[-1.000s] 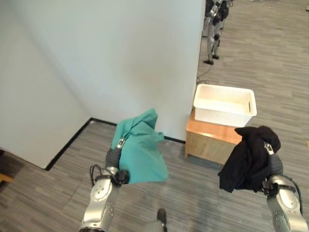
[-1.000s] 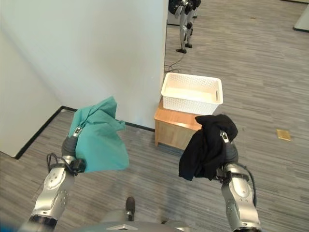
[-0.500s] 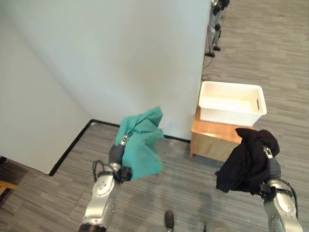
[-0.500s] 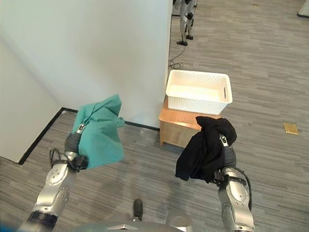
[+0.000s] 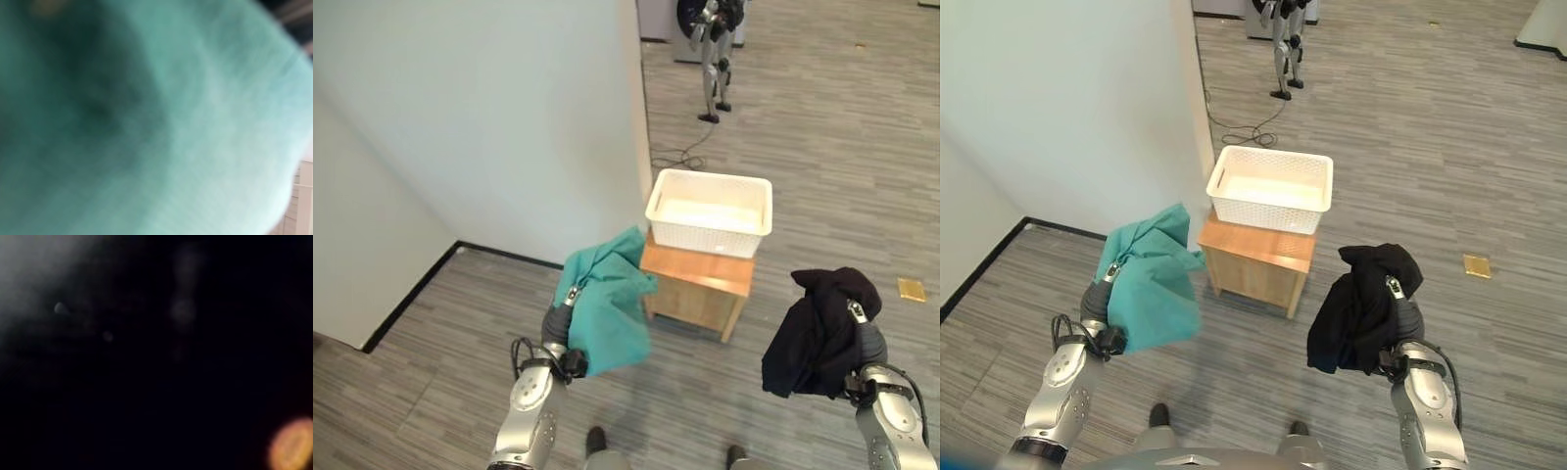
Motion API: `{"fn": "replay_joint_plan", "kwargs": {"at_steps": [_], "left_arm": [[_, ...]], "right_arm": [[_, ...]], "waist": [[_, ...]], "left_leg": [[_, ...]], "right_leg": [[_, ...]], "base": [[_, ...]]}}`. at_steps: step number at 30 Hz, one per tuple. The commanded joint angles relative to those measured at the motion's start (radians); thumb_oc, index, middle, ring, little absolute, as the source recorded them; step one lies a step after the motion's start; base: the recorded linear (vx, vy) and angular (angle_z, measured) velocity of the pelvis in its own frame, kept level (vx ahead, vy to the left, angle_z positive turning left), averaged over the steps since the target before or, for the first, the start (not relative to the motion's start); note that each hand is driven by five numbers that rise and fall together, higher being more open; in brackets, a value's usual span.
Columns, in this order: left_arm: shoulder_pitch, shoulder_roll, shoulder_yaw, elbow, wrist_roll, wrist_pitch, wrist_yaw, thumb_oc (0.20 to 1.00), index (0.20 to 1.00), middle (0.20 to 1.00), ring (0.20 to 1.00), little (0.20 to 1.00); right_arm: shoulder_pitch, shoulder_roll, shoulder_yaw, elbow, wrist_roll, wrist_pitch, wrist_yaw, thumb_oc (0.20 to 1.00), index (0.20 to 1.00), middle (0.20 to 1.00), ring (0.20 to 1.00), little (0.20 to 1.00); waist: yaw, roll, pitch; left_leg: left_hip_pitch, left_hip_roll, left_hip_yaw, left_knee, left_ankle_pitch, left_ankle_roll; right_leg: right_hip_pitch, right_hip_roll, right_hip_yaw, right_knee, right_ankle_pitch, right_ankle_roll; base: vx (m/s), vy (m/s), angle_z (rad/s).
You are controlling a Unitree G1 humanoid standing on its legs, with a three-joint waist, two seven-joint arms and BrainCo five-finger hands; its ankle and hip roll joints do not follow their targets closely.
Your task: Pick up bed clothes into laundry basket.
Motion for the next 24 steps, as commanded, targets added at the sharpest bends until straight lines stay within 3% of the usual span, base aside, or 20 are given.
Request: {"fn": "replay_joint_plan", "kwargs": {"at_steps": [1, 4, 6, 10, 11, 12, 14, 15, 16, 17, 18, 19, 20, 21, 22, 23, 24], "left_arm": [[-0.064, 0.068, 0.028, -0.072, -0.076, -0.047, -0.029, 0.2, 0.2, 0.2, 0.2, 0.2], [-0.065, 0.066, 0.0, -0.063, -0.063, -0.039, -0.032, 0.2, 0.2, 0.2, 0.2, 0.2], [-0.073, 0.074, -0.005, -0.065, -0.047, -0.034, -0.026, 0.2, 0.2, 0.2, 0.2, 0.2], [-0.068, 0.08, 0.003, -0.071, -0.049, -0.035, -0.028, 0.2, 0.2, 0.2, 0.2, 0.2], [-0.066, 0.1, 0.027, -0.08, -0.028, -0.038, -0.016, 0.2, 0.2, 0.2, 0.2, 0.2], [-0.069, 0.108, 0.032, -0.079, -0.017, -0.037, -0.011, 0.2, 0.2, 0.2, 0.2, 0.2], [-0.086, 0.133, 0.036, -0.084, 0.01, -0.041, 0.003, 0.2, 0.2, 0.2, 0.2, 0.2], [-0.087, 0.132, 0.036, -0.083, 0.01, -0.041, 0.003, 0.2, 0.2, 0.2, 0.2, 0.2], [-0.089, 0.14, 0.034, -0.081, 0.014, -0.045, 0.004, 0.2, 0.2, 0.2, 0.2, 0.2], [-0.096, 0.145, 0.033, -0.086, 0.018, -0.045, -0.005, 0.2, 0.2, 0.2, 0.2, 0.2], [-0.096, 0.144, 0.032, -0.086, 0.018, -0.045, -0.005, 0.2, 0.2, 0.2, 0.2, 0.2], [-0.098, 0.147, 0.032, -0.098, 0.013, -0.047, -0.015, 0.2, 0.2, 0.2, 0.2, 0.2], [-0.102, 0.143, 0.025, -0.098, 0.004, -0.047, -0.023, 0.2, 0.2, 0.2, 0.2, 0.2], [-0.102, 0.143, 0.024, -0.098, 0.004, -0.048, -0.023, 0.2, 0.2, 0.2, 0.2, 0.2], [-0.108, 0.143, 0.021, -0.093, 0.005, -0.048, -0.021, 0.2, 0.2, 0.2, 0.2, 0.2], [-0.108, 0.143, 0.021, -0.092, 0.005, -0.049, -0.021, 0.2, 0.2, 0.2, 0.2, 0.2], [-0.1, 0.168, 0.04, -0.12, 0.021, -0.05, -0.026, 0.2, 0.2, 0.2, 0.2, 0.2]], "right_arm": [[-0.046, -0.005, -0.032, -0.099, 0.025, -0.061, 0.017, 0.2, 0.2, 0.2, 0.2, 0.2], [-0.043, 0.019, -0.042, -0.099, 0.023, -0.066, -0.004, 0.2, 0.2, 0.2, 0.2, 0.2], [-0.059, 0.036, -0.029, -0.1, 0.028, -0.067, -0.01, 0.2, 0.2, 0.2, 0.2, 0.2], [-0.073, 0.043, -0.007, -0.104, 0.02, -0.064, -0.004, 0.2, 0.2, 0.2, 0.2, 0.2], [-0.102, 0.055, 0.023, -0.108, 0.014, -0.061, 0.013, 0.2, 0.2, 0.2, 0.2, 0.2], [-0.11, 0.053, 0.033, -0.11, 0.005, -0.06, 0.017, 0.2, 0.2, 0.2, 0.2, 0.2], [-0.126, 0.047, 0.044, -0.115, -0.008, -0.059, 0.018, 0.2, 0.2, 0.2, 0.2, 0.2], [-0.127, 0.047, 0.044, -0.114, -0.008, -0.059, 0.018, 0.2, 0.2, 0.2, 0.2, 0.2], [-0.125, 0.044, 0.036, -0.113, -0.011, -0.063, 0.019, 0.2, 0.2, 0.2, 0.2, 0.2], [-0.11, 0.041, 0.016, -0.119, -0.019, -0.06, 0.024, 0.2, 0.2, 0.2, 0.2, 0.2], [-0.108, 0.041, 0.016, -0.12, -0.019, -0.06, 0.024, 0.2, 0.2, 0.2, 0.2, 0.2], [-0.1, 0.038, 0.0, -0.115, -0.018, -0.062, 0.023, 0.2, 0.2, 0.2, 0.2, 0.2], [-0.087, 0.039, -0.025, -0.109, -0.022, -0.062, 0.019, 0.2, 0.2, 0.2, 0.2, 0.2], [-0.086, 0.039, -0.026, -0.109, -0.022, -0.063, 0.02, 0.2, 0.2, 0.2, 0.2, 0.2], [-0.075, 0.034, -0.044, -0.103, -0.032, -0.063, 0.015, 0.2, 0.2, 0.2, 0.2, 0.2], [-0.075, 0.034, -0.045, -0.103, -0.032, -0.063, 0.015, 0.2, 0.2, 0.2, 0.2, 0.2], [-0.037, 0.007, -0.112, -0.114, -0.073, -0.052, 0.007, 0.2, 0.2, 0.2, 0.2, 0.2]], "waist": [[-0.009, -0.005, -0.012], [-0.002, 0.013, -0.031], [0.002, 0.024, -0.033], [0.008, 0.027, -0.037], [0.017, 0.018, -0.029], [0.017, 0.023, -0.022], [-0.007, 0.051, 0.013], [-0.005, 0.052, 0.012], [-0.026, 0.064, 0.024], [-0.054, 0.078, 0.024], [-0.057, 0.078, 0.025], [-0.061, 0.074, 0.021], [-0.076, 0.061, 0.012], [-0.085, 0.065, 0.017], [-0.095, 0.054, 0.014], [-0.097, 0.054, 0.014], [-0.091, 0.033, 0.003]], "left_leg": [[0.044, 0.005, 0.129, 0.005, -0.19, 0.037], [0.038, -0.061, 0.201, -0.102, -0.188, 0.071], [0.012, -0.078, 0.239, -0.102, -0.185, 0.076], [0.013, -0.09, 0.215, -0.085, -0.205, 0.087], [0.051, -0.126, 0.196, -0.066, -0.267, 0.134], [0.075, -0.137, 0.193, -0.072, -0.277, 0.153], [0.141, -0.143, 0.146, -0.114, -0.28, 0.182], [0.139, -0.141, 0.149, -0.116, -0.276, 0.182], [0.168, -0.143, 0.117, -0.137, -0.278, 0.185], [0.208, -0.142, 0.082, -0.161, -0.277, 0.18], [0.213, -0.143, 0.078, -0.166, -0.278, 0.179], [0.226, -0.145, 0.071, -0.168, -0.281, 0.169], [0.248, -0.152, 0.037, -0.178, -0.298, 0.15], [0.256, -0.148, 0.027, -0.179, -0.3, 0.15], [0.268, -0.15, -0.001, -0.183, -0.311, 0.141], [0.267, -0.149, -0.003, -0.184, -0.308, 0.141], [0.275, -0.136, -0.032, -0.206, -0.304, 0.124]], "right_leg": [[0.008, -0.055, 0.009, -0.004, 0.065, 0.049], [0.023, -0.025, -0.013, -0.018, 0.039, 0.043], [0.047, -0.022, -0.037, -0.022, 0.025, 0.05], [0.062, -0.041, -0.057, -0.01, 0.017, 0.061], [0.004, -0.113, -0.024, 0.205, 0.096, 0.088], [-0.041, -0.123, 0.012, 0.316, 0.147, 0.093], [-0.156, -0.087, 0.115, 0.545, 0.184, 0.078], [-0.161, -0.085, 0.117, 0.545, 0.187, 0.076], [-0.21, -0.039, 0.164, 0.603, 0.165, 0.07], [-0.282, 0.018, 0.219, 0.591, 0.136, 0.05], [-0.278, 0.016, 0.215, 0.594, 0.129, 0.05], [-0.302, 0.003, 0.222, 0.516, 0.126, 0.044], [-0.298, -0.021, 0.227, 0.349, 0.12, 0.051], [-0.276, -0.021, 0.213, 0.331, 0.123, 0.052], [-0.263, -0.002, 0.248, 0.204, 0.103, 0.062], [-0.257, -0.002, 0.245, 0.193, 0.111, 0.062], [-0.226, 0.005, 0.255, 0.136, 0.096, 0.081]], "base": [[0.07, -0.048, 0.35], [0.13, -0.022, 0.33], [0.17, 0.051, 0.23], [0.19, 0.124, 0.14], [0.28, 0.237, 0.15], [0.33, 0.32, 0.17], [0.15, 0.176, 0.13], [0.15, 0.087, 0.52], [0.28, 0.046, 0.92], [0.3, 0.043, 0.83], [0.33, -0.032, 0.6], [0.38, -0.159, 0.72], [0.38, -0.15, 0.94], [0.42, -0.181, 1.12], [0.17, -0.072, 0.8], [0.27, -0.203, 0.84], [0.15, -0.221, 0.93]]}}
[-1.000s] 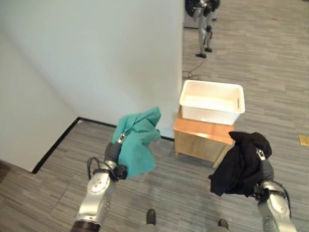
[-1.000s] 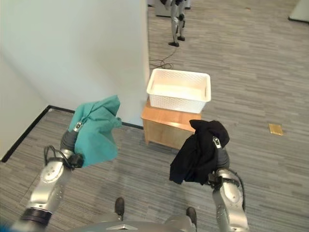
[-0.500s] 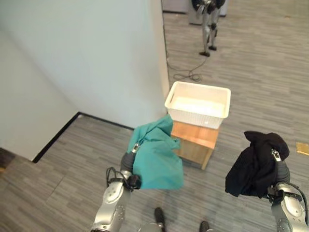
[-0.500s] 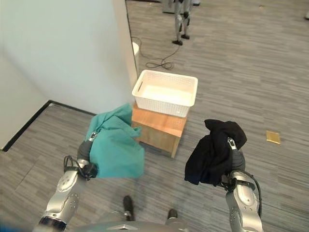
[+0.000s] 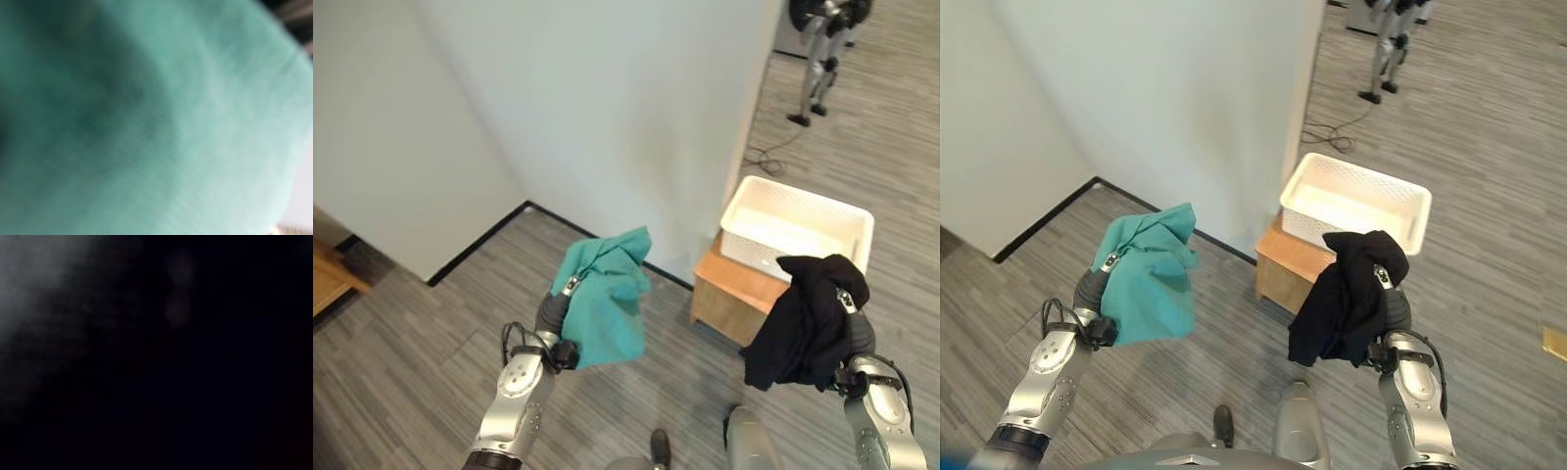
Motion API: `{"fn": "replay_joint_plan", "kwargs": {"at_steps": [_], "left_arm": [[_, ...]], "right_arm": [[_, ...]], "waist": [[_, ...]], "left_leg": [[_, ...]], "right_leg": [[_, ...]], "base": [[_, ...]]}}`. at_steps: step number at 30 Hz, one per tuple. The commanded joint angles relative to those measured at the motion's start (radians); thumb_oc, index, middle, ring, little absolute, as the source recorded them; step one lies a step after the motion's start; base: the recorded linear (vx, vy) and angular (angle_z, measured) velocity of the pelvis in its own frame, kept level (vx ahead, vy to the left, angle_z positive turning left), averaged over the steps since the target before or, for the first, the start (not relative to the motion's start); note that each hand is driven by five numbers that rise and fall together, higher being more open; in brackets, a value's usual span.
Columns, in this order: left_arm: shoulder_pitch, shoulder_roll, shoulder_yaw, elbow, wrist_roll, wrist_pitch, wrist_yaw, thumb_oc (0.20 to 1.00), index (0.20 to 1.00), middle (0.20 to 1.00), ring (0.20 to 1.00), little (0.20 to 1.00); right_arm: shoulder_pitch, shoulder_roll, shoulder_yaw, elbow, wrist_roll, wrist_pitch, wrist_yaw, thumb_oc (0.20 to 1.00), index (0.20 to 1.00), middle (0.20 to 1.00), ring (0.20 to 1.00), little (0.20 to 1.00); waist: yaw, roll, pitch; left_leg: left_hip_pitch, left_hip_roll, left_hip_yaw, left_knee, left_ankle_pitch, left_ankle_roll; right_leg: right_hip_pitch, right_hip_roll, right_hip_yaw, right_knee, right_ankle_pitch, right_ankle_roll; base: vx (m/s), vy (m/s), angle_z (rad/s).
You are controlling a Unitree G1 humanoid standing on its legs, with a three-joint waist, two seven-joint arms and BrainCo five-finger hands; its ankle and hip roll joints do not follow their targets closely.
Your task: Pick up bed clothes into laundry basket.
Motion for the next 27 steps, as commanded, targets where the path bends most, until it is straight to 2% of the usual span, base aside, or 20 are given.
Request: {"fn": "replay_joint_plan", "kwargs": {"at_steps": [1, 3, 4, 5, 6, 7, 9, 10, 11, 12, 13, 14, 15, 16, 19, 20, 22, 24, 26, 27], "left_arm": [[-0.031, 0.04, 0.041, -0.105, 0.037, -0.075, -0.02, 0.2, 0.2, 0.2, 0.2, 0.2], [-0.015, 0.017, 0.032, -0.099, 0.027, -0.071, -0.037, 0.2, 0.2, 0.2, 0.2, 0.2], [0.013, 0.009, 0.033, -0.103, 0.003, -0.061, -0.059, 0.2, 0.2, 0.2, 0.2, 0.2], [0.013, 0.007, 0.034, -0.104, 0.003, -0.061, -0.06, 0.2, 0.2, 0.2, 0.2, 0.2], [0.05, 0.015, 0.028, -0.109, -0.022, -0.045, -0.085, 0.2, 0.2, 0.2, 0.2, 0.2], [0.051, 0.014, 0.029, -0.11, -0.022, -0.044, -0.085, 0.2, 0.2, 0.2, 0.2, 0.2], [0.074, 0.026, 0.012, -0.11, -0.044, -0.032, -0.105, 0.2, 0.2, 0.2, 0.2, 0.2], [0.092, 0.048, -0.018, -0.104, -0.069, -0.021, -0.129, 0.2, 0.2, 0.2, 0.2, 0.2], [0.102, 0.057, -0.044, -0.105, -0.086, -0.017, -0.142, 0.2, 0.2, 0.2, 0.2, 0.2], [0.102, 0.052, -0.039, -0.104, -0.086, -0.018, -0.143, 0.2, 0.2, 0.2, 0.2, 0.2], [0.11, 0.071, -0.072, -0.109, -0.102, -0.015, -0.155, 0.2, 0.2, 0.2, 0.2, 0.2], [0.119, 0.093, -0.099, -0.122, -0.125, -0.012, -0.155, 0.2, 0.2, 0.2, 0.2, 0.2], [0.12, 0.09, -0.094, -0.122, -0.126, -0.012, -0.155, 0.2, 0.2, 0.2, 0.2, 0.2], [0.122, 0.105, -0.106, -0.123, -0.136, -0.013, -0.154, 0.2, 0.2, 0.2, 0.2, 0.2], [0.101, 0.137, -0.125, -0.116, -0.161, -0.014, -0.144, 0.2, 0.2, 0.2, 0.2, 0.2], [0.094, 0.144, -0.128, -0.113, -0.166, -0.017, -0.14, 0.2, 0.2, 0.2, 0.2, 0.2], [0.088, 0.164, -0.137, -0.118, -0.177, -0.019, -0.134, 0.2, 0.2, 0.2, 0.2, 0.2], [0.087, 0.16, -0.132, -0.124, -0.184, -0.019, -0.131, 0.2, 0.2, 0.2, 0.2, 0.2], [0.089, 0.177, -0.129, -0.14, -0.193, -0.024, -0.124, 0.2, 0.2, 0.2, 0.2, 0.2], [0.089, 0.174, -0.128, -0.14, -0.193, -0.024, -0.124, 0.2, 0.2, 0.2, 0.2, 0.2]], "right_arm": [[-0.032, -0.056, -0.12, -0.053, -0.064, -0.058, -0.013, 0.2, 0.2, 0.2, 0.2, 0.2], [-0.081, -0.096, -0.136, -0.039, -0.072, -0.064, -0.021, 0.2, 0.2, 0.2, 0.2, 0.2], [-0.123, -0.174, -0.181, -0.019, -0.093, -0.075, -0.036, 0.2, 0.2, 0.2, 0.2, 0.2], [-0.124, -0.176, -0.181, -0.017, -0.092, -0.076, -0.036, 0.2, 0.2, 0.2, 0.2, 0.2], [-0.166, -0.297, -0.223, -0.007, -0.12, -0.074, -0.044, 0.2, 0.2, 0.2, 0.2, 0.2], [-0.168, -0.3, -0.222, -0.005, -0.119, -0.076, -0.044, 0.2, 0.2, 0.2, 0.2, 0.2], [-0.212, -0.432, -0.226, 0.054, -0.156, -0.073, -0.051, 0.2, 0.2, 0.2, 0.2, 0.2], [-0.26, -0.584, -0.213, 0.127, -0.204, -0.054, -0.041, 0.2, 0.2, 0.2, 0.2, 0.2], [-0.319, -0.664, -0.179, 0.213, -0.211, -0.047, -0.048, 0.2, 0.2, 0.2, 0.2, 0.2], [-0.34, -0.673, -0.16, 0.23, -0.208, -0.054, -0.048, 0.2, 0.2, 0.2, 0.2, 0.2], [-0.405, -0.753, -0.112, 0.327, -0.227, -0.037, -0.05, 0.2, 0.2, 0.2, 0.2, 0.2], [-0.572, -0.853, 0.049, 0.464, -0.262, -0.02, -0.053, 0.2, 0.2, 0.2, 0.2, 0.2], [-0.594, -0.855, 0.07, 0.474, -0.26, -0.023, -0.054, 0.2, 0.2, 0.2, 0.2, 0.2], [-0.655, -0.903, 0.121, 0.52, -0.28, -0.014, -0.055, 0.2, 0.2, 0.2, 0.2, 0.2], [-0.989, -0.96, 0.403, 0.724, -0.323, 0.009, -0.062, 0.2, 0.2, 0.2, 0.2, 0.2], [-1.102, -0.953, 0.502, 0.794, -0.344, 0.019, -0.067, 0.2, 0.2, 0.2, 0.2, 0.2], [-1.215, -0.943, 0.594, 0.867, -0.393, 0.038, -0.075, 0.2, 0.2, 0.2, 0.2, 0.2], [-1.418, -0.904, 0.77, 0.987, -0.45, 0.05, -0.092, 0.2, 0.2, 0.2, 0.2, 0.2], [-1.566, -0.833, 0.854, 1.128, -0.474, 0.066, -0.106, 0.2, 0.2, 0.2, 0.2, 0.2], [-1.576, -0.831, 0.863, 1.132, -0.473, 0.065, -0.106, 0.2, 0.2, 0.2, 0.2, 0.2]], "waist": [[-0.007, -0.043, -0.032], [0.016, -0.054, -0.054], [0.032, -0.06, -0.069], [0.029, -0.059, -0.07], [0.047, -0.061, -0.082], [0.045, -0.059, -0.082], [0.056, -0.059, -0.086], [0.067, -0.064, -0.09], [0.076, -0.066, -0.09], [0.071, -0.063, -0.088], [0.088, -0.071, -0.09], [0.096, -0.073, -0.083], [0.091, -0.071, -0.083], [0.096, -0.075, -0.077], [0.103, -0.071, -0.057], [0.105, -0.066, -0.049], [0.115, -0.065, -0.034], [0.112, -0.045, -0.02], [0.125, -0.026, 0.007], [0.123, -0.024, 0.006]], "left_leg": [[0.033, 0.121, -0.015, -0.006, -0.001, -0.076], [0.03, 0.139, -0.036, -0.004, -0.002, -0.08], [0.022, 0.15, -0.047, -0.011, 0.017, -0.092], [0.022, 0.151, -0.049, -0.012, 0.018, -0.092], [0.016, 0.165, -0.065, -0.032, 0.035, -0.106], [0.018, 0.166, -0.067, -0.034, 0.036, -0.106], [0.018, 0.177, -0.076, -0.045, 0.042, -0.111], [0.026, 0.188, -0.082, -0.052, 0.034, -0.115], [0.028, 0.192, -0.085, -0.053, 0.035, -0.118], [0.03, 0.193, -0.084, -0.053, 0.034, -0.118], [0.028, 0.195, -0.089, -0.053, 0.037, -0.121], [0.021, 0.198, -0.087, -0.053, 0.043, -0.126], [0.021, 0.198, -0.086, -0.053, 0.042, -0.127], [0.014, 0.2, -0.085, -0.053, 0.047, -0.129], [-0.012, 0.203, -0.085, -0.053, 0.06, -0.135], [-0.026, 0.204, -0.086, -0.053, 0.066, -0.137], [-0.048, 0.204, -0.089, -0.053, 0.075, -0.141], [-0.073, 0.203, -0.086, -0.053, 0.085, -0.143], [-0.106, 0.2, -0.083, -0.053, 0.098, -0.146], [-0.107, 0.2, -0.082, -0.053, 0.098, -0.146]], "right_leg": [[0.139, 0.011, -0.017, -0.072, 0.141, 0.041], [0.175, 0.014, -0.023, -0.109, 0.127, 0.036], [0.209, 0.018, -0.046, -0.153, 0.126, 0.025], [0.211, 0.017, -0.049, -0.157, 0.127, 0.025], [0.235, 0.028, -0.065, -0.185, 0.116, 0.016], [0.236, 0.029, -0.067, -0.187, 0.116, 0.016], [0.247, 0.035, -0.079, -0.198, 0.112, 0.011], [0.265, 0.044, -0.086, -0.211, 0.101, 0.007], [0.273, 0.047, -0.091, -0.221, 0.102, 0.006], [0.276, 0.048, -0.091, -0.223, 0.103, 0.006], [0.279, 0.049, -0.095, -0.23, 0.105, 0.005], [0.274, 0.054, -0.096, -0.235, 0.111, 0.004], [0.274, 0.054, -0.095, -0.235, 0.111, 0.004], [0.269, 0.055, -0.096, -0.234, 0.113, 0.004], [0.24, 0.057, -0.092, -0.226, 0.117, 0.001], [0.226, 0.058, -0.092, -0.225, 0.119, -0.001], [0.206, 0.057, -0.092, -0.229, 0.125, -0.003], [0.178, 0.058, -0.088, -0.229, 0.131, -0.005], [0.143, 0.057, -0.083, -0.228, 0.139, -0.009], [0.141, 0.057, -0.083, -0.227, 0.139, -0.009]], "base": [[0.21, -0.305, 0.93], [0.17, -0.262, 0.7], [0.13, -0.194, 0.42], [0.13, -0.211, 0.41], [0.07, -0.089, 0.18], [0.08, -0.116, 0.12], [0.06, -0.071, 0.21], [0.1, -0.08, 0.38], [0.09, -0.059, 0.33], [0.03, -0.04, -0.07], [-0.01, -0.039, -0.07], [-0.02, -0.038, -0.11], [-0.05, -0.022, -0.07], [-0.04, -0.02, -0.12], [-0.09, -0.026, -0.08], [-0.08, -0.022, -0.11], [-0.11, -0.031, 0.03], [-0.13, -0.032, -0.01], [-0.14, -0.033, 0.05], [-0.11, -0.032, 0.02]]}}
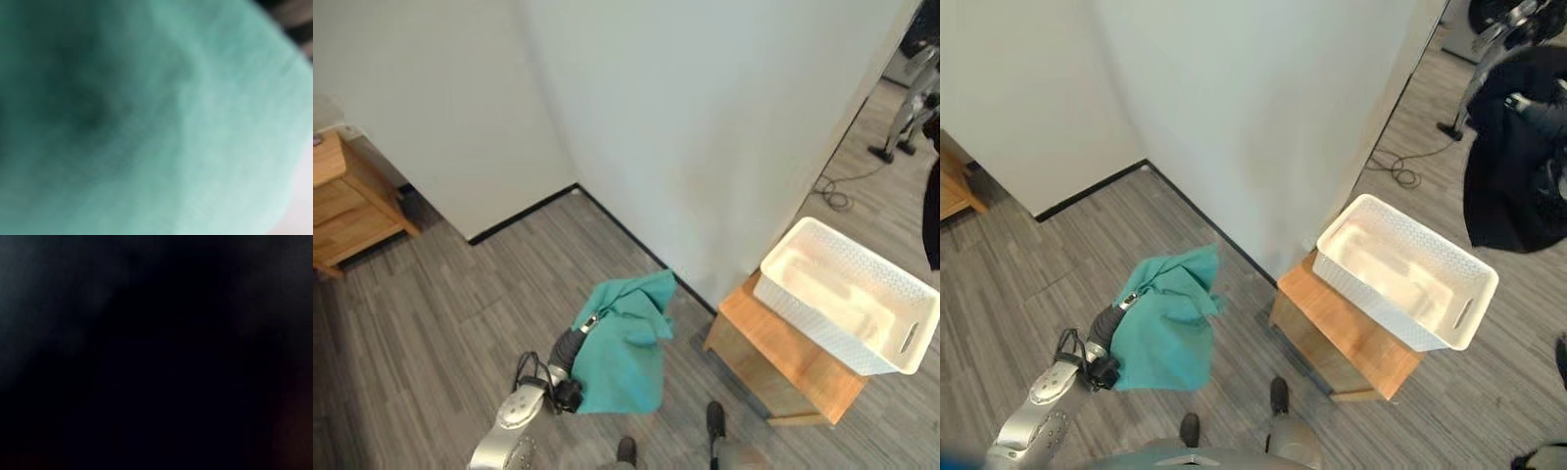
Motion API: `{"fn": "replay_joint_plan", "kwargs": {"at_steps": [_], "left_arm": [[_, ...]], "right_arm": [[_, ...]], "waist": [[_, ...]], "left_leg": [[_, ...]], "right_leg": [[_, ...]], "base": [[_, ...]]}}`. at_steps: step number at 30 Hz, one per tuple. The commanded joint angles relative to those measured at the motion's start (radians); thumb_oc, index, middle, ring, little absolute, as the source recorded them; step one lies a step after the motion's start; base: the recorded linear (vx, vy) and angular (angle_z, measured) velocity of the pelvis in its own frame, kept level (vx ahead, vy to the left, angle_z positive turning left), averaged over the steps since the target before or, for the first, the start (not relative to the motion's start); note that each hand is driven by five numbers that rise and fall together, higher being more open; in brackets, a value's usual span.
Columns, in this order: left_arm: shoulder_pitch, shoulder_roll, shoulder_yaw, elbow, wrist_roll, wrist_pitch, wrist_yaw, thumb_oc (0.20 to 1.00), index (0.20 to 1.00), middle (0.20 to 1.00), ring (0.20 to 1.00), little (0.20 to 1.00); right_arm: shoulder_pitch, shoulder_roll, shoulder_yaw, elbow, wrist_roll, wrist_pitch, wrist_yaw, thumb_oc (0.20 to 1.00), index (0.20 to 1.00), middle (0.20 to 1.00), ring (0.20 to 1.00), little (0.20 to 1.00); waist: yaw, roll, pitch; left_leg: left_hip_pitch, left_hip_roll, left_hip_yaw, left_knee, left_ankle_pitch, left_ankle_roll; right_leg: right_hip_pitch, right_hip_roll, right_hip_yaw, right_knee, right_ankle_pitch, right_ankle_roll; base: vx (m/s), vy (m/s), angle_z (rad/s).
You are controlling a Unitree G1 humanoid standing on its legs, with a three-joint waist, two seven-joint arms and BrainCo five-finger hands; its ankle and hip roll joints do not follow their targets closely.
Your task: Pick up bed clothes into laundry basket.
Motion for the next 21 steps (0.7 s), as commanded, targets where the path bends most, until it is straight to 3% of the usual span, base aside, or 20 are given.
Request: {"fn": "replay_joint_plan", "kwargs": {"at_steps": [1, 3, 7, 21], "left_arm": [[-0.034, 0.062, 0.028, -0.095, -0.054, -0.066, 0.0, 0.2, 0.2, 0.2, 0.2, 0.2], [-0.029, 0.062, 0.046, -0.101, -0.06, -0.07, 0.018, 0.2, 0.2, 0.2, 0.2, 0.2], [-0.03, 0.056, 0.053, -0.113, -0.047, -0.071, 0.033, 0.2, 0.2, 0.2, 0.2, 0.2], [-0.097, 0.01, 0.043, -0.077, -0.024, -0.081, 0.068, 0.2, 0.2, 0.2, 0.2, 0.2]], "right_arm": [[-0.174, 0.034, 0.052, 0.077, -0.032, 0.004, -0.062, 0.2, 0.2, 0.2, 0.2, 0.2], [-0.246, 0.11, 0.086, 0.129, -0.036, 0.019, -0.063, 0.2, 0.2, 0.2, 0.2, 0.2], [-0.265, 0.167, 0.093, 0.199, -0.051, 0.035, -0.068, 0.2, 0.2, 0.2, 0.2, 0.2], [-0.112, 0.139, 0.029, 0.206, -0.06, 0.045, -0.037, 0.2, 0.2, 0.2, 0.2, 0.2]], "waist": [[0.014, -0.031, 0.035], [0.027, -0.012, 0.065], [0.032, 0.01, 0.1], [0.011, 0.031, 0.14]], "left_leg": [[-0.035, 0.047, -0.025, -0.002, 0.07, -0.031], [-0.085, 0.05, -0.021, -0.002, 0.095, -0.04], [-0.128, 0.05, -0.025, -0.002, 0.115, -0.046], [-0.175, 0.048, -0.027, -0.002, 0.119, -0.048]], "right_leg": [[0.028, -0.027, -0.015, 0.041, -0.08, 0.039], [-0.024, -0.022, -0.008, 0.047, -0.075, 0.031], [-0.072, -0.017, -0.007, 0.06, -0.075, 0.024], [-0.141, -0.005, 0.008, 0.091, -0.083, 0.016]], "base": [[-0.11, -0.057, 0.1], [-0.14, -0.094, -0.09], [-0.07, -0.061, -0.04], [-0.01, -0.016, 0.0]]}}
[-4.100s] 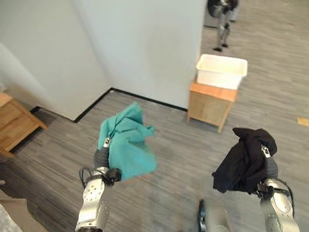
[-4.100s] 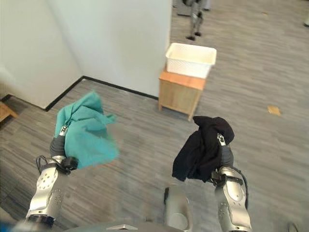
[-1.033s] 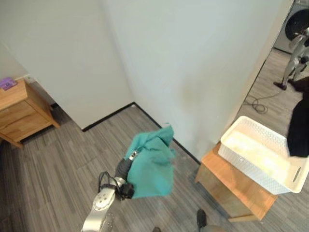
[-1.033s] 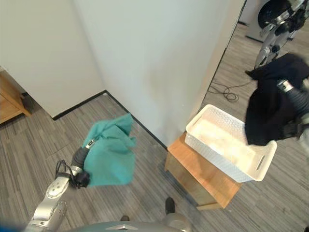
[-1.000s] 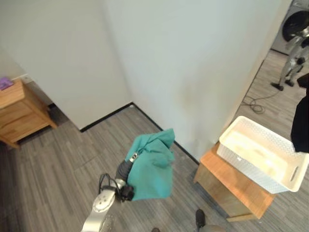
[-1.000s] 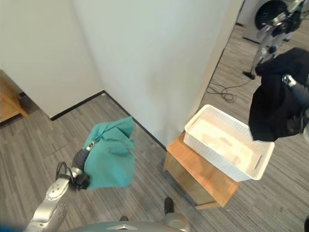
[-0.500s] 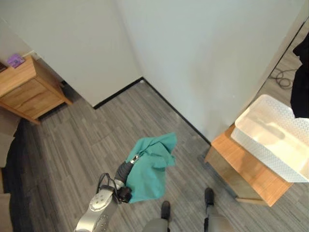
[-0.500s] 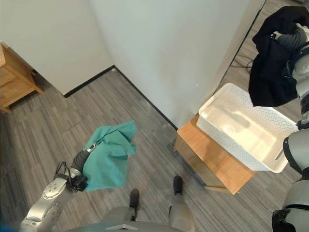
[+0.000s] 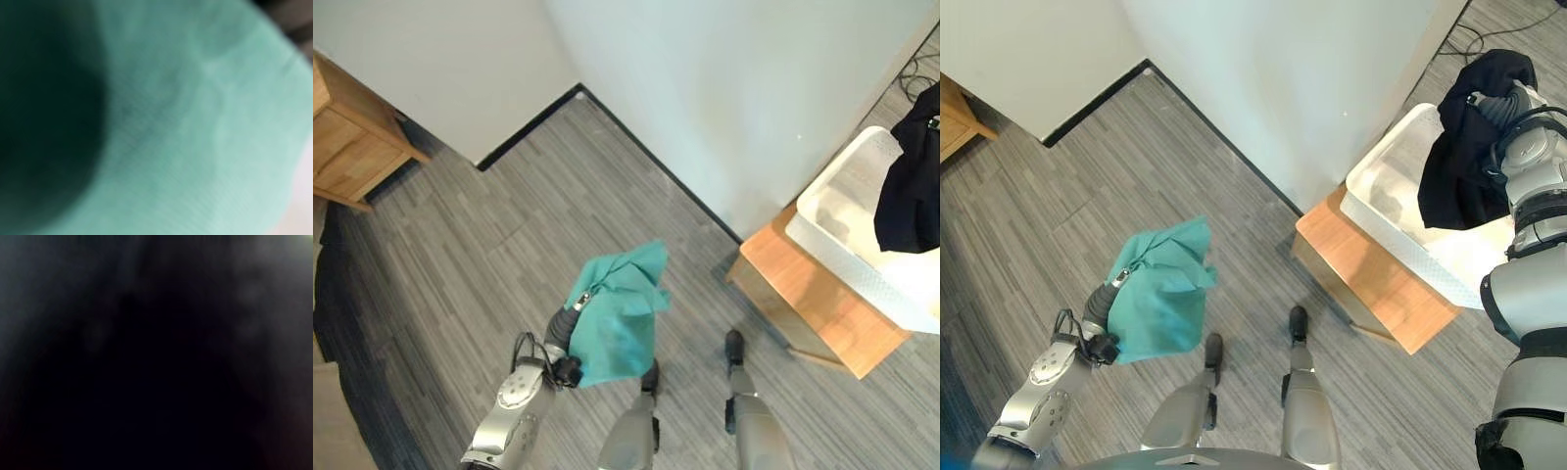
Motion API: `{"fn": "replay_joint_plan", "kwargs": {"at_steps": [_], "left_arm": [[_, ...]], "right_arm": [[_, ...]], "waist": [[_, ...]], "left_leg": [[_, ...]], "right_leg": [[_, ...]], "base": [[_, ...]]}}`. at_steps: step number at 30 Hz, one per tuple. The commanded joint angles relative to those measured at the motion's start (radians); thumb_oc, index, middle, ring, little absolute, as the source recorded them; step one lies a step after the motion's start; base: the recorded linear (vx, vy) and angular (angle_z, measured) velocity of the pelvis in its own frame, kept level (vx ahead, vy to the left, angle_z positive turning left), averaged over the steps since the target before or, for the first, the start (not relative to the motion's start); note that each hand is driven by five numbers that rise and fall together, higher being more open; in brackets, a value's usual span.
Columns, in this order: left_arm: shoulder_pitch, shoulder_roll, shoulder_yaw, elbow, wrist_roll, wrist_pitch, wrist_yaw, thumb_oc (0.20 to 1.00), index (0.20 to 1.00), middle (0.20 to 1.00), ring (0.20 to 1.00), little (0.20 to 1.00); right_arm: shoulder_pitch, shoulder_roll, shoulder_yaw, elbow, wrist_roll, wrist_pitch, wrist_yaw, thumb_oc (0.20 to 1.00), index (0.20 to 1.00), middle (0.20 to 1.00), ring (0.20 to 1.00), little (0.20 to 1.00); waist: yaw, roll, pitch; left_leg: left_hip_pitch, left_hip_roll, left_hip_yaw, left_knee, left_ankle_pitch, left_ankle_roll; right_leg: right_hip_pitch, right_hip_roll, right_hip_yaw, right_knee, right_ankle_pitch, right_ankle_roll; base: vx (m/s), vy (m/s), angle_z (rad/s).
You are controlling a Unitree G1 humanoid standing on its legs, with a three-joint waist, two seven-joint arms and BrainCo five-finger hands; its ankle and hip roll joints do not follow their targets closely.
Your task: Pick up bed clothes into laundry basket.
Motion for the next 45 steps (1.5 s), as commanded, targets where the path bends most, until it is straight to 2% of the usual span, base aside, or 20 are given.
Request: {"fn": "replay_joint_plan", "kwargs": {"at_steps": [1, 2, 3, 4, 17, 19, 22, 23, 25, 26, 27, 28, 30, 31, 33, 35, 36, 37, 41, 45], "left_arm": [[-0.025, 0.016, 0.007, -0.07, 0.007, -0.074, 0.01, 0.2, 0.2, 0.2, 0.2, 0.2], [-0.03, 0.014, 0.003, -0.067, 0.008, -0.075, 0.011, 0.2, 0.2, 0.2, 0.2, 0.2], [-0.037, 0.012, 0.0, -0.068, 0.01, -0.075, 0.015, 0.2, 0.2, 0.2, 0.2, 0.2], [-0.037, 0.012, -0.001, -0.068, 0.01, -0.075, 0.015, 0.2, 0.2, 0.2, 0.2, 0.2], [-0.07, 0.001, 0.004, -0.061, 0.015, -0.077, 0.024, 0.2, 0.2, 0.2, 0.2, 0.2], [-0.082, 0.009, 0.007, -0.048, 0.022, -0.081, 0.021, 0.2, 0.2, 0.2, 0.2, 0.2], [-0.125, 0.047, 0.033, -0.043, 0.056, -0.088, 0.026, 0.2, 0.2, 0.2, 0.2, 0.2], [-0.126, 0.051, 0.031, -0.043, 0.057, -0.088, 0.027, 0.2, 0.2, 0.2, 0.2, 0.2], [-0.23, 0.138, 0.069, -0.069, 0.087, -0.097, 0.028, 0.2, 0.2, 0.2, 0.2, 0.2], [-0.314, 0.181, 0.061, -0.085, 0.098, -0.097, 0.026, 0.2, 0.2, 0.2, 0.2, 0.2], [-0.365, 0.198, 0.045, -0.084, 0.11, -0.094, 0.025, 0.2, 0.2, 0.2, 0.2, 0.2], [-0.373, 0.201, 0.032, -0.082, 0.11, -0.095, 0.025, 0.2, 0.2, 0.2, 0.2, 0.2], [-0.499, 0.215, -0.025, -0.077, 0.124, -0.096, 0.017, 0.2, 0.2, 0.2, 0.2, 0.2], [-0.577, 0.202, -0.09, -0.069, 0.124, -0.096, 0.012, 0.2, 0.2, 0.2, 0.2, 0.2], [-0.712, 0.155, -0.189, -0.062, 0.149, -0.093, -0.009, 0.2, 0.2, 0.2, 0.2, 0.2], [-0.719, 0.15, -0.202, -0.059, 0.149, -0.094, -0.009, 0.2, 0.2, 0.2, 0.2, 0.2], [-0.818, 0.096, -0.275, -0.061, 0.174, -0.081, -0.027, 0.2, 0.2, 0.2, 0.2, 0.2], [-0.824, 0.091, -0.283, -0.057, 0.174, -0.082, -0.026, 0.2, 0.2, 0.2, 0.2, 0.2], [-0.934, 0.028, -0.366, -0.014, 0.198, -0.069, -0.052, 0.2, 0.2, 0.2, 0.2, 0.2], [-1.075, -0.013, -0.453, 0.032, 0.251, -0.068, -0.069, 0.2, 0.2, 0.2, 0.2, 0.2]], "right_arm": [[-0.097, -0.062, 0.075, 0.014, -0.009, -0.002, -0.011, 0.2, 0.2, 0.2, 0.2, 0.2], [-0.097, -0.059, 0.069, 0.024, -0.001, 0.0, -0.009, 0.2, 0.2, 0.2, 0.2, 0.2], [-0.1, -0.055, 0.053, 0.045, 0.018, 0.009, -0.01, 0.79, 0.79, 0.79, 0.79, 0.79], [-0.099, -0.055, 0.053, 0.045, 0.018, 0.009, -0.01, 1.0, 1.0, 1.0, 1.0, 1.0], [-0.174, -0.041, 0.087, 0.081, 0.054, 0.022, 0.019, 1.0, 1.0, 1.0, 1.0, 1.0], [-0.161, -0.035, 0.099, 0.024, 0.055, 0.014, 0.027, 1.0, 1.0, 1.0, 1.0, 1.0], [-0.06, -0.049, 0.04, -0.177, 0.104, 0.005, 0.026, 1.0, 1.0, 1.0, 1.0, 1.0], [-0.048, -0.051, 0.029, -0.184, 0.102, 0.008, 0.025, 1.0, 1.0, 1.0, 1.0, 1.0], [0.234, -0.108, -0.109, -0.537, 0.091, 0.003, 0.055, 1.0, 1.0, 1.0, 1.0, 1.0], [0.48, -0.117, -0.264, -0.702, 0.1, 0.0, 0.081, 1.0, 1.0, 1.0, 1.0, 1.0], [0.611, -0.117, -0.353, -0.781, 0.092, 0.001, 0.096, 1.0, 1.0, 1.0, 1.0, 1.0], [0.642, -0.118, -0.383, -0.796, 0.088, 0.005, 0.097, 1.0, 1.0, 1.0, 1.0, 1.0], [0.858, -0.101, -0.543, -0.899, 0.084, 0.002, 0.114, 1.0, 1.0, 1.0, 1.0, 1.0], [0.978, -0.08, -0.643, -0.936, 0.083, 0.005, 0.118, 1.0, 1.0, 1.0, 1.0, 1.0], [1.177, 0.015, -0.779, -0.942, 0.103, 0.002, 0.115, 1.0, 1.0, 1.0, 1.0, 1.0], [1.201, 0.019, -0.801, -0.954, 0.101, 0.005, 0.117, 1.0, 1.0, 1.0, 1.0, 1.0], [1.294, 0.092, -0.856, -0.94, 0.083, 0.011, 0.106, 1.0, 1.0, 1.0, 1.0, 1.0], [1.306, 0.096, -0.869, -0.947, 0.081, 0.012, 0.107, 1.0, 1.0, 1.0, 1.0, 1.0], [1.363, 0.143, -0.889, -0.962, 0.065, 0.02, 0.113, 1.0, 1.0, 1.0, 1.0, 1.0], [1.411, 0.193, -0.894, -1.075, 0.063, -0.003, 0.139, 1.0, 1.0, 1.0, 1.0, 1.0]], "waist": [[0.0, -0.028, -0.01], [-0.001, -0.027, -0.01], [-0.001, -0.025, -0.008], [-0.001, -0.026, -0.008], [-0.013, -0.035, -0.008], [-0.018, -0.037, -0.015], [-0.034, -0.039, -0.033], [-0.031, -0.042, -0.032], [-0.069, -0.034, -0.067], [-0.091, -0.032, -0.087], [-0.102, -0.034, -0.099], [-0.094, -0.037, -0.099], [-0.126, -0.037, -0.12], [-0.127, -0.041, -0.133], [-0.165, -0.047, -0.161], [-0.156, -0.048, -0.162], [-0.184, -0.054, -0.188], [-0.177, -0.055, -0.188], [-0.204, -0.059, -0.211], [-0.256, -0.068, -0.24]], "left_leg": [[-0.027, 0.022, -0.029, 0.003, 0.093, -0.022], [-0.028, 0.022, -0.029, 0.003, 0.092, -0.022], [-0.028, 0.02, -0.029, 0.003, 0.091, -0.02], [-0.028, 0.02, -0.028, 0.003, 0.091, -0.02], [-0.018, 0.009, -0.019, 0.003, 0.079, -0.016], [0.002, 0.007, -0.015, 0.003, 0.071, -0.014], [0.037, 0.01, 0.001, 0.003, 0.058, -0.012], [0.04, 0.01, 0.001, 0.003, 0.058, -0.012], [0.08, 0.011, 0.012, 0.003, 0.042, -0.008], [0.104, 0.01, 0.012, 0.003, 0.032, -0.005], [0.115, 0.009, 0.011, 0.003, 0.026, -0.003], [0.117, 0.009, 0.009, 0.003, 0.026, -0.003], [0.135, 0.005, 0.009, 0.003, 0.015, 0.0], [0.142, 0.0, 0.001, 0.003, 0.011, 0.003], [0.163, -0.008, -0.01, 0.003, -0.002, 0.012], [0.165, -0.008, -0.011, 0.003, -0.002, 0.012], [0.176, -0.013, -0.012, 0.003, -0.011, 0.019], [0.177, -0.014, -0.012, 0.003, -0.012, 0.019], [0.192, -0.017, 0.0, 0.003, -0.021, 0.024], [0.209, -0.017, 0.064, 0.003, -0.035, 0.028]], "right_leg": [[0.015, -0.038, 0.004, 0.086, -0.113, 0.036], [0.014, -0.039, 0.005, 0.086, -0.113, 0.037], [0.013, -0.039, 0.007, 0.086, -0.113, 0.037], [0.013, -0.039, 0.007, 0.086, -0.113, 0.037], [0.022, -0.045, 0.022, 0.074, -0.106, 0.04], [0.038, -0.046, 0.028, 0.074, -0.109, 0.041], [0.066, -0.045, 0.037, 0.072, -0.111, 0.044], [0.069, -0.045, 0.037, 0.071, -0.111, 0.045], [0.11, -0.051, 0.04, 0.063, -0.114, 0.048], [0.136, -0.056, 0.036, 0.059, -0.12, 0.052], [0.148, -0.059, 0.033, 0.057, -0.123, 0.054], [0.151, -0.059, 0.031, 0.057, -0.123, 0.054], [0.173, -0.063, 0.033, 0.05, -0.125, 0.06], [0.186, -0.066, 0.029, 0.047, -0.129, 0.063], [0.209, -0.073, 0.03, 0.044, -0.134, 0.07], [0.212, -0.074, 0.029, 0.043, -0.135, 0.07], [0.223, -0.078, 0.034, 0.042, -0.134, 0.077], [0.225, -0.078, 0.033, 0.041, -0.134, 0.077], [0.231, -0.077, 0.046, 0.035, -0.126, 0.085], [0.211, -0.064, 0.095, 0.022, -0.096, 0.104]], "base": [[0.02, 0.024, -0.12], [0.01, 0.02, -0.14], [0.01, 0.008, -0.06], [0.0, 0.0, 0.0], [0.0, 0.005, -0.01], [-0.02, 0.043, -0.01], [-0.02, 0.024, -0.02], [0.0, 0.039, 0.0], [0.03, 0.042, -0.04], [0.05, 0.032, -0.08], [0.04, 0.015, -0.05], [0.05, 0.015, 0.02], [0.04, 0.012, 0.09], [0.05, 0.008, 0.09], [0.08, 0.017, -0.05], [0.04, 0.014, -0.01], [0.04, 0.017, -0.26], [0.06, 0.018, -0.41], [0.02, 0.022, -0.11], [-0.01, 0.032, -0.1]]}}
